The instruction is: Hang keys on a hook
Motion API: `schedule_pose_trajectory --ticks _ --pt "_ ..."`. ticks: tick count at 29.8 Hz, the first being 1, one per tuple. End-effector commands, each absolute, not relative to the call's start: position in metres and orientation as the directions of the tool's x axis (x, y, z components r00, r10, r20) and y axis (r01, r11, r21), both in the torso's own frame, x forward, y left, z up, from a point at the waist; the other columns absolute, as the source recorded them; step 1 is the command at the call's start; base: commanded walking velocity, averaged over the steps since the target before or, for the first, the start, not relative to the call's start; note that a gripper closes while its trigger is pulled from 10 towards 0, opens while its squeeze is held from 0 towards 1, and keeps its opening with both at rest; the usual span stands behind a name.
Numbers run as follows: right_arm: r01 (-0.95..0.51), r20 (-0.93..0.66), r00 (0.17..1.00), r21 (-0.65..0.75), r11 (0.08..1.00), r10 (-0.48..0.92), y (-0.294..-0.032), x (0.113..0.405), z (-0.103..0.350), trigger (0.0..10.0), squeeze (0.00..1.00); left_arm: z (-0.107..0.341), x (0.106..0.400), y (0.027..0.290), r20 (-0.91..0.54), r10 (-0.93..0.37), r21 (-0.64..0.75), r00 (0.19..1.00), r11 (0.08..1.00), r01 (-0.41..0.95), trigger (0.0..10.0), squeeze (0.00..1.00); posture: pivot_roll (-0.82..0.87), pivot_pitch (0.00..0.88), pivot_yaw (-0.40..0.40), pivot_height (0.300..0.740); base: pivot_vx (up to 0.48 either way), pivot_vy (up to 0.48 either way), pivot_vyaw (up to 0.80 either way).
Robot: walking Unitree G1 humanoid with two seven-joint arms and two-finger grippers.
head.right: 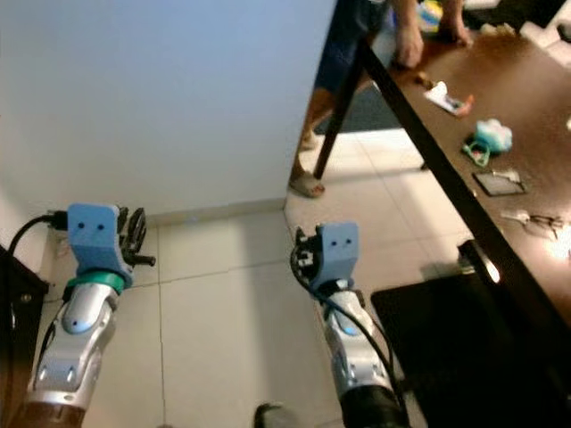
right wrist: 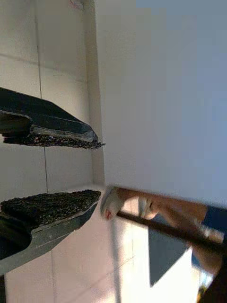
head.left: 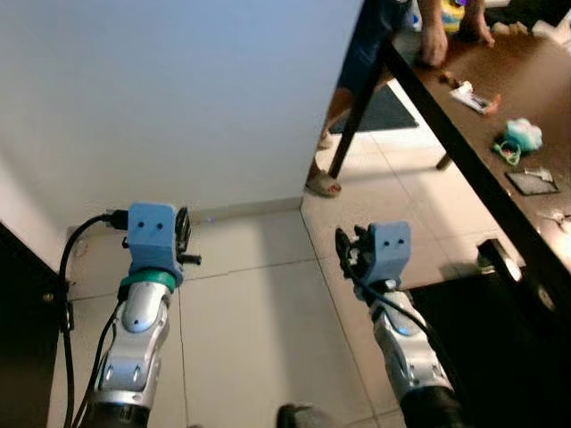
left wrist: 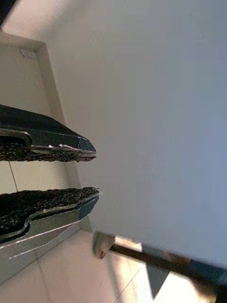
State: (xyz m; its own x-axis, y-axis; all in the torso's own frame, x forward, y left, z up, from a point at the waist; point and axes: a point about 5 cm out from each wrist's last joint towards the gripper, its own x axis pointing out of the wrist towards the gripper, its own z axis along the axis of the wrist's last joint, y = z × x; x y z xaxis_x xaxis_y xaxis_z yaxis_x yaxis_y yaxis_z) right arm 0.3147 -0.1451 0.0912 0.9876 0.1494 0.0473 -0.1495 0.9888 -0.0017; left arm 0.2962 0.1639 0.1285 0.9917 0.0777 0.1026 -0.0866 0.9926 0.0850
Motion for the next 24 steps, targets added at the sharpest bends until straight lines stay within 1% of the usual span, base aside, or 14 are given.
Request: schedule_pose_trajectory --ticks 1,6,11,14,24 --pt "-0.129 0.029 0.991 0.010 0.992 0.129 -0.149 0.311 0.087 10.0 0.00 0.126 0.294 0.160 0.082 0.050 0.099 0.995 0.993 -0.058 10.0 0.00 0.05 0.076 0.038 0.740 0.000 0.000 -0.80" --pt "-0.111 0.037 0.993 0.010 0.994 0.111 -0.152 0.312 0.088 10.0 0.00 0.130 0.299 0.155 0.088 0.028 0.101 0.996 0.994 -0.037 10.0 0.00 0.04 0.077 0.056 0.740 0.000 0.000 -0.80" --pt "-0.096 0.045 0.994 0.011 0.995 0.095 -0.155 0.312 0.090 10.0 0.00 0.134 0.303 0.152 0.093 0.009 0.105 0.996 0.994 -0.019 10.0 0.00 0.04 0.071 0.056 0.740 0.000 0.000 -0.80" --pt "-0.118 0.076 0.990 -0.010 0.993 0.118 -0.150 0.314 0.097 10.0 0.00 0.134 0.304 0.155 0.090 0.011 0.117 0.996 0.993 -0.021 10.0 0.00 0.04 0.065 0.056 0.740 0.000 0.000 -0.80" --pt "-0.126 0.114 0.986 0.003 0.992 0.125 -0.145 0.318 0.108 10.0 0.00 0.136 0.303 0.153 0.096 -0.004 0.120 0.995 0.993 -0.008 10.0 0.00 0.04 0.069 0.060 0.740 0.000 0.000 -0.80"
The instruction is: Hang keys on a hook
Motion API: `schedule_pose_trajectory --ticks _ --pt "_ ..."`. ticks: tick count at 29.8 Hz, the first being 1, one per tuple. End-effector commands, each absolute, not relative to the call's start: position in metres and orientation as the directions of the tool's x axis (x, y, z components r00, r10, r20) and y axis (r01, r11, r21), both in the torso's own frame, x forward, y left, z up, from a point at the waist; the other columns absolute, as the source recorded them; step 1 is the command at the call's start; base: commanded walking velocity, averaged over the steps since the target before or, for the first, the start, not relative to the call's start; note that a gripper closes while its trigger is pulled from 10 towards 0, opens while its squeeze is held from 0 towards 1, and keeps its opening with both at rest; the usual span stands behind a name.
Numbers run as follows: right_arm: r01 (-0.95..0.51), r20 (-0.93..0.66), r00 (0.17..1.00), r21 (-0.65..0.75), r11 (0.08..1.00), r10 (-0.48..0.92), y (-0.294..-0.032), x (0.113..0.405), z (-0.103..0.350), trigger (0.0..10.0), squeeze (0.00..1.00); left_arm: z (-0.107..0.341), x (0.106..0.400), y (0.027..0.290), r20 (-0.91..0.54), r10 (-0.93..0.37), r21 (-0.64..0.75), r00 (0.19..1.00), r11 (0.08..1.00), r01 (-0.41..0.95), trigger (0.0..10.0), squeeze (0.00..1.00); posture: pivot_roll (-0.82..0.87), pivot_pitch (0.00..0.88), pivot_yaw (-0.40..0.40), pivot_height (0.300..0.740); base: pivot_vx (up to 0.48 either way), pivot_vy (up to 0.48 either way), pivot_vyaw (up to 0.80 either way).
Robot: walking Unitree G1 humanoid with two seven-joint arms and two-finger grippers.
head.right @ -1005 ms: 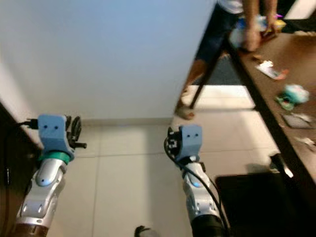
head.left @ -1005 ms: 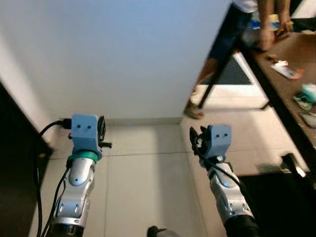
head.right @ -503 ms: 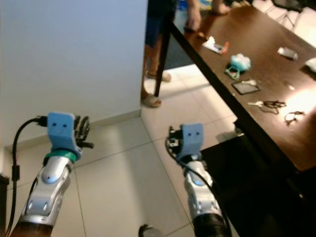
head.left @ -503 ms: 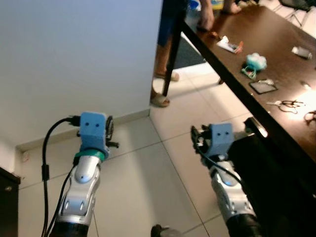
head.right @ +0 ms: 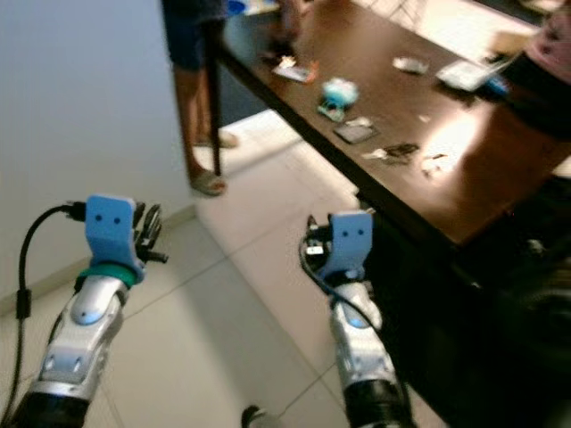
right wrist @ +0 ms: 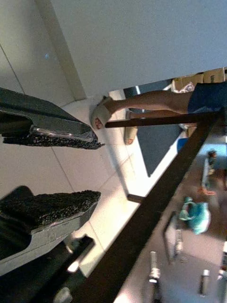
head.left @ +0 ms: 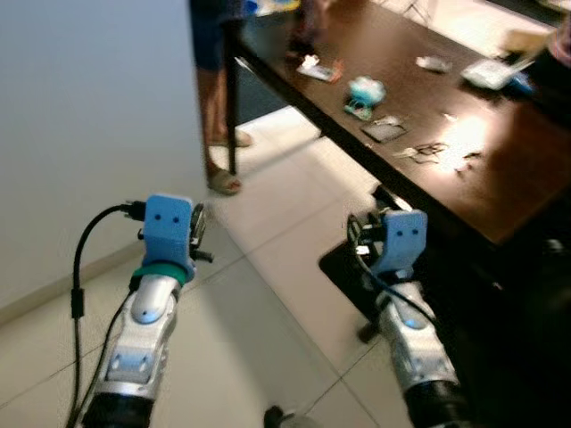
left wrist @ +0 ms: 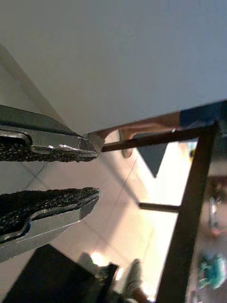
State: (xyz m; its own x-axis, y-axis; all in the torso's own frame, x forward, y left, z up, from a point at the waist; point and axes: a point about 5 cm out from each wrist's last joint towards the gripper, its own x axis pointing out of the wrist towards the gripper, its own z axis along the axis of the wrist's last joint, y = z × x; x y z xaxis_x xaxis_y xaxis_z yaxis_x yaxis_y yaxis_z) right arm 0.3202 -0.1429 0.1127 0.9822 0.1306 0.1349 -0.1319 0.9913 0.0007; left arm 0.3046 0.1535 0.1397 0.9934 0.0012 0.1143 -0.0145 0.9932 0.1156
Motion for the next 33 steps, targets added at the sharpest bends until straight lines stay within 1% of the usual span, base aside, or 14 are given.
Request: schedule_pose_trajectory --ticks 1,5,6,13,14,16,17,18,21,22,24,26,29,33 --pt "-0.128 0.114 0.985 0.004 0.992 0.127 -0.144 0.318 0.107 10.0 0.00 0.136 0.303 0.153 0.099 -0.003 0.120 0.995 0.993 -0.009 10.0 0.00 0.04 0.069 0.060 0.740 0.000 0.000 -0.80" --pt "-0.131 0.115 0.985 0.003 0.991 0.130 -0.143 0.318 0.108 10.0 0.00 0.138 0.303 0.153 0.114 -0.005 0.126 0.993 0.992 -0.010 10.0 0.00 0.05 0.071 0.060 0.740 0.000 0.000 -0.80" --pt "-0.145 0.135 0.980 -0.027 0.989 0.147 -0.141 0.317 0.110 10.0 0.00 0.139 0.304 0.155 0.119 0.003 0.132 0.993 0.991 -0.019 10.0 0.00 0.05 0.068 0.061 0.740 0.480 0.000 0.00" --pt "-0.168 0.170 0.969 -0.071 0.983 0.178 -0.136 0.316 0.116 10.0 0.00 0.143 0.306 0.155 0.131 0.009 0.133 0.991 0.991 -0.026 10.0 0.00 0.04 0.067 0.061 0.740 0.480 0.000 0.00" --pt "-0.180 0.202 0.959 -0.096 0.979 0.196 -0.134 0.315 0.124 10.0 0.00 0.151 0.305 0.153 0.162 -0.014 0.156 0.987 0.988 -0.012 10.0 0.00 0.04 0.067 0.062 0.740 0.480 0.000 0.00" --pt "-0.180 0.202 0.959 -0.096 0.979 0.196 -0.134 0.315 0.124 10.0 0.00 0.151 0.305 0.153 0.162 -0.014 0.156 0.987 0.988 -0.012 10.0 0.00 0.04 0.067 0.062 0.740 0.480 0.000 0.00" --pt "-0.189 0.230 0.950 -0.121 0.974 0.213 -0.132 0.314 0.130 10.0 0.00 0.159 0.303 0.151 0.189 -0.044 0.182 0.981 0.983 0.009 10.0 0.00 0.04 0.066 0.065 0.740 0.480 0.000 0.00" --pt "-0.189 0.230 0.950 -0.121 0.974 0.213 -0.132 0.314 0.130 10.0 0.00 0.159 0.303 0.151 0.189 -0.044 0.182 0.981 0.983 0.009 10.0 0.00 0.04 0.066 0.065 0.740 0.480 0.000 0.00" --pt "-0.209 0.263 0.934 -0.151 0.966 0.243 -0.137 0.293 0.139 10.0 0.00 0.169 0.274 0.149 0.196 -0.167 0.257 0.966 0.960 0.114 10.0 0.00 0.04 0.072 0.072 0.740 0.480 0.000 0.00" --pt "-0.209 0.263 0.934 -0.151 0.966 0.243 -0.137 0.293 0.139 10.0 0.00 0.169 0.274 0.149 0.196 -0.167 0.257 0.966 0.960 0.114 10.0 0.00 0.04 0.072 0.072 0.740 0.480 0.000 0.00" --pt "-0.207 0.241 0.941 -0.148 0.967 0.238 -0.145 0.276 0.135 10.0 0.00 0.165 0.256 0.151 0.168 -0.195 0.276 0.966 0.950 0.144 10.0 0.00 0.04 0.074 0.072 0.740 0.480 0.000 0.00" --pt "-0.207 0.241 0.941 -0.148 0.967 0.238 -0.145 0.276 0.135 10.0 0.00 0.165 0.256 0.151 0.168 -0.195 0.276 0.966 0.950 0.144 10.0 0.00 0.04 0.074 0.072 0.740 0.480 0.000 0.00" --pt "-0.217 0.218 0.944 -0.150 0.965 0.247 -0.153 0.258 0.134 10.0 0.00 0.164 0.241 0.154 0.154 -0.207 0.303 0.966 0.941 0.153 10.0 0.00 0.04 0.084 0.068 0.740 0.480 0.000 0.00" --pt "-0.229 0.220 0.940 -0.160 0.960 0.261 -0.153 0.256 0.136 10.0 0.00 0.167 0.239 0.153 0.163 -0.230 0.327 0.959 0.930 0.168 10.0 0.00 0.04 0.084 0.065 0.740 0.341 0.000 0.00"
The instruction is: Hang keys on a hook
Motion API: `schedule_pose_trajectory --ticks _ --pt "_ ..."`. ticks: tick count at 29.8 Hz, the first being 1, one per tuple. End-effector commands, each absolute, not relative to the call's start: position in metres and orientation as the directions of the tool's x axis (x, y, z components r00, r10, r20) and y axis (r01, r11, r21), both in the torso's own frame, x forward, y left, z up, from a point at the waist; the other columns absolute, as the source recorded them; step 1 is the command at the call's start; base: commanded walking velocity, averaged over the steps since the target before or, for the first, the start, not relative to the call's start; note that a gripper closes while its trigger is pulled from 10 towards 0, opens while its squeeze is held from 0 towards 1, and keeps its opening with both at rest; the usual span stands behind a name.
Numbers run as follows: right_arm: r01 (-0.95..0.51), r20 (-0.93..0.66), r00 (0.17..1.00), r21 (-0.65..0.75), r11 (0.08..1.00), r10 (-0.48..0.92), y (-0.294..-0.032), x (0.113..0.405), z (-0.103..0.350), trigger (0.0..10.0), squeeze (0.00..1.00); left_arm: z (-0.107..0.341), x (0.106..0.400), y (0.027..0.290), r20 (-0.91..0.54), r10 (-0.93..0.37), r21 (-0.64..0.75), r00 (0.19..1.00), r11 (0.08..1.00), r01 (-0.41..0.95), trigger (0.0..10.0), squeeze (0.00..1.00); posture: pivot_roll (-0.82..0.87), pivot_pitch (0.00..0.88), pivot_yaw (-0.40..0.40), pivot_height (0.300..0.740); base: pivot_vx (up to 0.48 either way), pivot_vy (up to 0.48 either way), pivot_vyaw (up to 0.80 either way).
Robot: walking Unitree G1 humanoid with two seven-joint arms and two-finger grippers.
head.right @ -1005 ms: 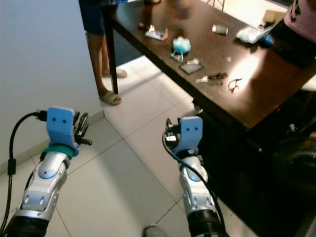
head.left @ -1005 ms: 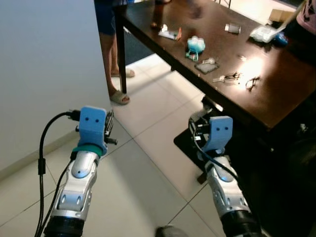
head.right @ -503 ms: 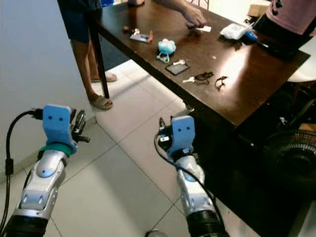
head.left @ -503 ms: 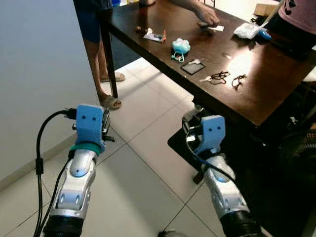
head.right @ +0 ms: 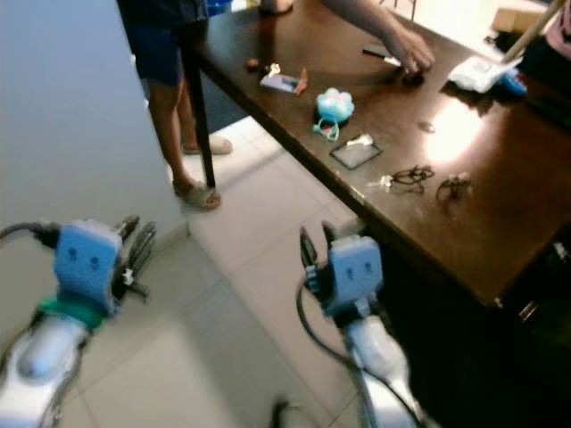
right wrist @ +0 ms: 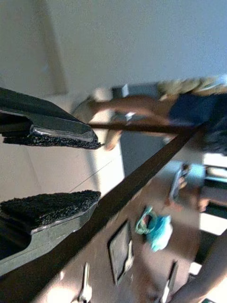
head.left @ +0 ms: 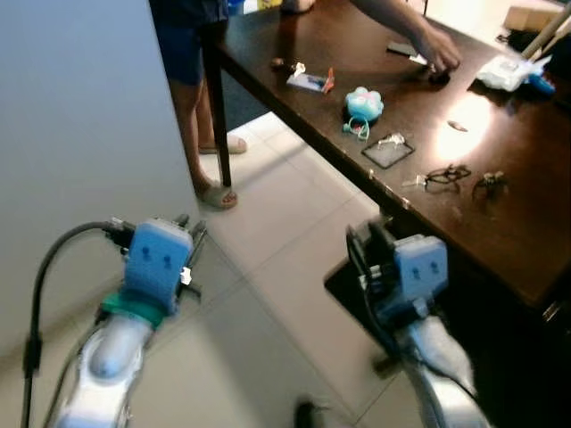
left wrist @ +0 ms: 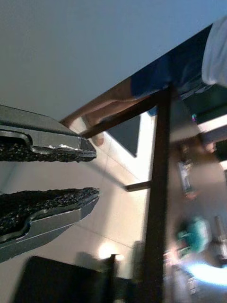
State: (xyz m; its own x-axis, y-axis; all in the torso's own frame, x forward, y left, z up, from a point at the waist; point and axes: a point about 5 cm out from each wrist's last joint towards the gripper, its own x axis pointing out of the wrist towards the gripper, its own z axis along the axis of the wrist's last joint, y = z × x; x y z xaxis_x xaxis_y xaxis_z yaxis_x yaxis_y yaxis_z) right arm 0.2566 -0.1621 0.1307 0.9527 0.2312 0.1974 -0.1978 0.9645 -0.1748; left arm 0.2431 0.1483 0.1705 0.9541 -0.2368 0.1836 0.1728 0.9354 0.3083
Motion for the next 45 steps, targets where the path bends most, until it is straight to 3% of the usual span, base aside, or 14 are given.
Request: schedule_pose_trajectory --ticks 1,9,15,36,41,45 --pt "-0.229 0.220 0.940 -0.160 0.960 0.261 -0.153 0.256 0.136 10.0 0.00 0.167 0.239 0.153 0.163 -0.230 0.327 0.959 0.930 0.168 10.0 0.00 0.04 0.084 0.065 0.740 0.341 0.000 0.00" --pt "-0.161 0.211 0.959 -0.151 0.975 0.191 -0.170 0.268 0.141 10.0 0.00 0.178 0.242 0.151 0.147 -0.347 0.334 0.926 0.899 0.283 10.0 0.00 0.03 0.074 0.064 0.740 0.327 0.000 0.00" --pt "-0.107 0.184 0.975 -0.117 0.987 0.127 -0.180 0.271 0.140 10.0 0.00 0.180 0.242 0.145 0.128 -0.393 0.319 0.911 0.886 0.337 10.0 0.00 0.01 0.069 0.072 0.740 0.324 0.000 -0.80" --pt "-0.121 0.168 0.976 -0.114 0.986 0.140 -0.174 0.271 0.141 10.0 0.00 0.182 0.244 0.140 0.118 -0.409 0.288 0.905 0.886 0.363 10.0 0.00 0.01 0.083 0.069 0.740 0.321 0.000 -0.80" --pt "-0.129 0.175 0.973 -0.126 0.984 0.150 -0.171 0.272 0.142 10.0 0.00 0.179 0.247 0.139 0.105 -0.409 0.290 0.906 0.884 0.366 10.0 0.00 0.01 0.082 0.069 0.740 0.367 0.000 0.00" --pt "-0.151 0.184 0.967 -0.145 0.978 0.177 -0.164 0.274 0.143 10.0 0.00 0.169 0.251 0.140 0.010 -0.441 0.305 0.898 0.856 0.417 10.0 0.00 0.02 0.090 0.076 0.740 0.000 0.000 0.00"
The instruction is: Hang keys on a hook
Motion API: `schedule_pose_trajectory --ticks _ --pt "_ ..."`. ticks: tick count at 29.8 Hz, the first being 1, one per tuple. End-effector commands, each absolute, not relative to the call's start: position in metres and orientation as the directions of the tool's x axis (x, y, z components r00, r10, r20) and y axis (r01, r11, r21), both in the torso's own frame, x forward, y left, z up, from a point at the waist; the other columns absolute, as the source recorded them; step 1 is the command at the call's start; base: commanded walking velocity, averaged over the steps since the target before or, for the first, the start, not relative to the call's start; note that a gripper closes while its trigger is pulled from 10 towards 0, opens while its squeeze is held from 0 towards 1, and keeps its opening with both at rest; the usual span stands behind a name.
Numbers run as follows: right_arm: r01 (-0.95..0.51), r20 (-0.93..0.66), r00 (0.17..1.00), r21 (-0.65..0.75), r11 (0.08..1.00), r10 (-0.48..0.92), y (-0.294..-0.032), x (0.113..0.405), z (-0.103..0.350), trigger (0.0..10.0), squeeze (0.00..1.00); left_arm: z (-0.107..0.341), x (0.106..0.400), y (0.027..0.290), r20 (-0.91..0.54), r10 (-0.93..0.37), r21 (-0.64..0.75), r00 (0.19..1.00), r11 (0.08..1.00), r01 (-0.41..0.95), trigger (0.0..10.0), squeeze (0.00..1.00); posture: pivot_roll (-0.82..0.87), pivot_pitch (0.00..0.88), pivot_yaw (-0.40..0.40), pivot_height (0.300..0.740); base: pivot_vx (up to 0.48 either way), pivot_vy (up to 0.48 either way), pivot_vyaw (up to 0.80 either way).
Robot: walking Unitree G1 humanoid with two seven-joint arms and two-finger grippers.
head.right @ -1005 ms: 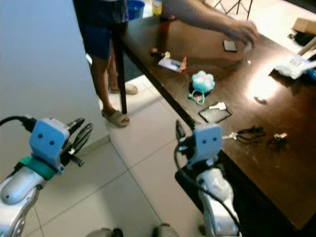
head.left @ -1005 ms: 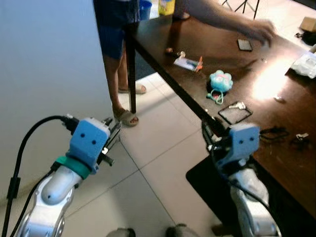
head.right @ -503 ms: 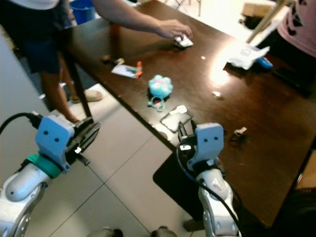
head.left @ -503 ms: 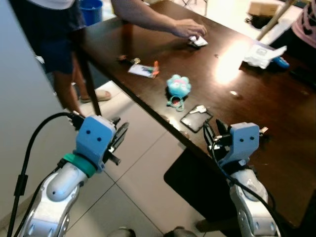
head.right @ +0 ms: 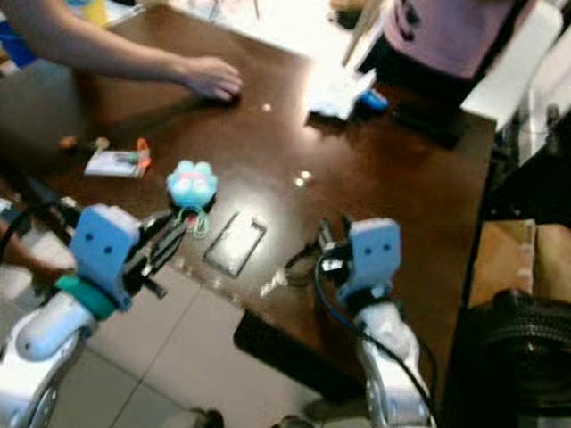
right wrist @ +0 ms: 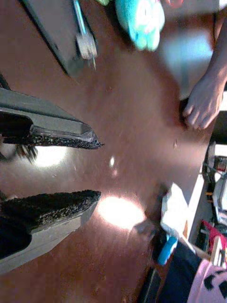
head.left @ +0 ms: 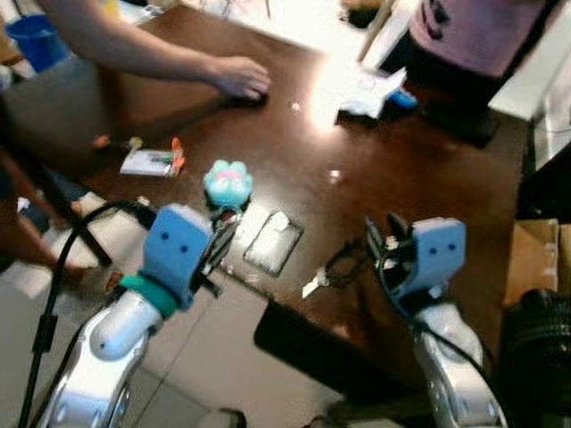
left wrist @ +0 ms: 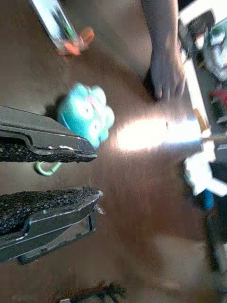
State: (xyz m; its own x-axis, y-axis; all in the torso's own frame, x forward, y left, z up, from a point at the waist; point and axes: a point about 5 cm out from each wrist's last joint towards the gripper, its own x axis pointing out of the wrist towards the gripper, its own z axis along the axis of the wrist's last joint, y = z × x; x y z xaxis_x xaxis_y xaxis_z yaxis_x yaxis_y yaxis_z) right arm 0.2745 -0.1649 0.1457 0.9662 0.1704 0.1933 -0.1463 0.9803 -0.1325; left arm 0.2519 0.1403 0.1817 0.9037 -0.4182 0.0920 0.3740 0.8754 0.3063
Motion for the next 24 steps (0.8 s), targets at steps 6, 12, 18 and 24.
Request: schedule_pose_trajectory --ticks 6,12,18,24 --pt "-0.172 0.183 0.963 -0.153 0.973 0.199 -0.159 0.276 0.143 10.0 0.00 0.157 0.246 0.149 -0.140 -0.500 0.403 0.854 0.759 0.511 10.0 0.00 0.02 0.093 0.079 0.740 0.000 0.000 0.00" --pt "-0.212 0.179 0.953 -0.175 0.961 0.243 -0.153 0.279 0.143 10.0 0.00 0.154 0.244 0.156 -0.241 -0.538 0.487 0.808 0.653 0.580 10.0 0.00 0.03 0.102 0.082 0.740 0.000 0.000 0.00" --pt "-0.254 0.166 0.943 -0.193 0.948 0.287 -0.147 0.279 0.142 10.0 0.00 0.156 0.244 0.164 -0.280 -0.550 0.538 0.787 0.589 0.603 10.0 0.00 0.04 0.106 0.082 0.740 0.000 0.000 0.00" --pt "-0.280 0.153 0.938 -0.193 0.940 0.311 -0.142 0.280 0.139 10.0 0.00 0.145 0.245 0.174 -0.380 -0.536 0.635 0.754 0.441 0.634 10.0 0.00 0.05 0.112 0.081 0.740 0.000 0.000 0.00"
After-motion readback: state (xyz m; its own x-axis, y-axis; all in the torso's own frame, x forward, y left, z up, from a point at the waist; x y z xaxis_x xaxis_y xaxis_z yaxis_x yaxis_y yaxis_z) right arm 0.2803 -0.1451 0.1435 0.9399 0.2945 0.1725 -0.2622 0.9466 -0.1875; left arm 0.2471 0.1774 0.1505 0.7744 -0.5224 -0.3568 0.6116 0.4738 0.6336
